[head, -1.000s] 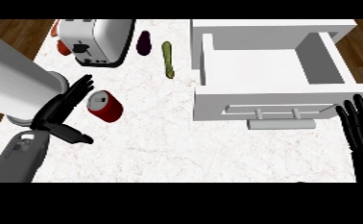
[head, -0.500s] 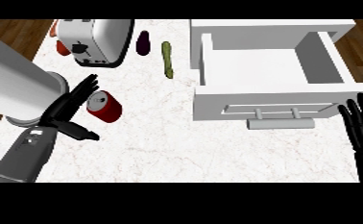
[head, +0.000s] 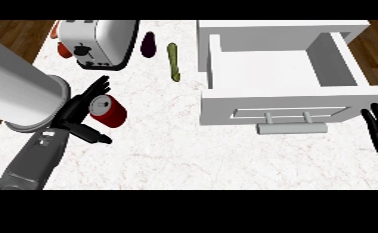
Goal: Pick up the can, place it into the drawer and close the drawer
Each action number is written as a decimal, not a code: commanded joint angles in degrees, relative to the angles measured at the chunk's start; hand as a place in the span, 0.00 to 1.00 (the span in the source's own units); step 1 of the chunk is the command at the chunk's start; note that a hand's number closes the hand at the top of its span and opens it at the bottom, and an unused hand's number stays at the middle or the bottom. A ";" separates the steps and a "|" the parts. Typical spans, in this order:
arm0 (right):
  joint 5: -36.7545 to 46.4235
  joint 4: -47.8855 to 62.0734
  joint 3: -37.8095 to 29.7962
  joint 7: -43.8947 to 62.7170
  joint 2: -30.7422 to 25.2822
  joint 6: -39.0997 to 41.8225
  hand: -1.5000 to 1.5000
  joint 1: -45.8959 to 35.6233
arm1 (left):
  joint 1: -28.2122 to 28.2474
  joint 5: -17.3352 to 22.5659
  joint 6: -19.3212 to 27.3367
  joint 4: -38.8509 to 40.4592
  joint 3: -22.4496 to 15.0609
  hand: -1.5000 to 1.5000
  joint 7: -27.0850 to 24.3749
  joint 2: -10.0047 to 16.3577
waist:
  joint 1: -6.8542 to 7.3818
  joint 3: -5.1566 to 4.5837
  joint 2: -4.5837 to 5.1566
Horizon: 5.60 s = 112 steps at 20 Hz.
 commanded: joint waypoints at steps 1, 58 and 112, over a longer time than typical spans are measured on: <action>2.14 -0.61 1.53 2.92 1.19 -2.85 0.00 -3.28 | -0.74 -0.29 -2.11 0.14 -0.49 0.00 -1.93 -2.01 | 0.41 0.01 -0.09; -3.52 -6.25 -4.93 1.28 2.32 0.78 0.00 4.69 | 6.10 12.28 34.36 -68.00 -9.60 1.00 50.45 -20.34 | 1.26 0.12 -0.62; 1.84 -0.12 -0.45 1.31 1.24 -1.06 0.00 -4.65 | -50.16 38.88 61.61 -9.99 -37.43 1.00 45.16 -20.37 | -4.00 0.25 0.93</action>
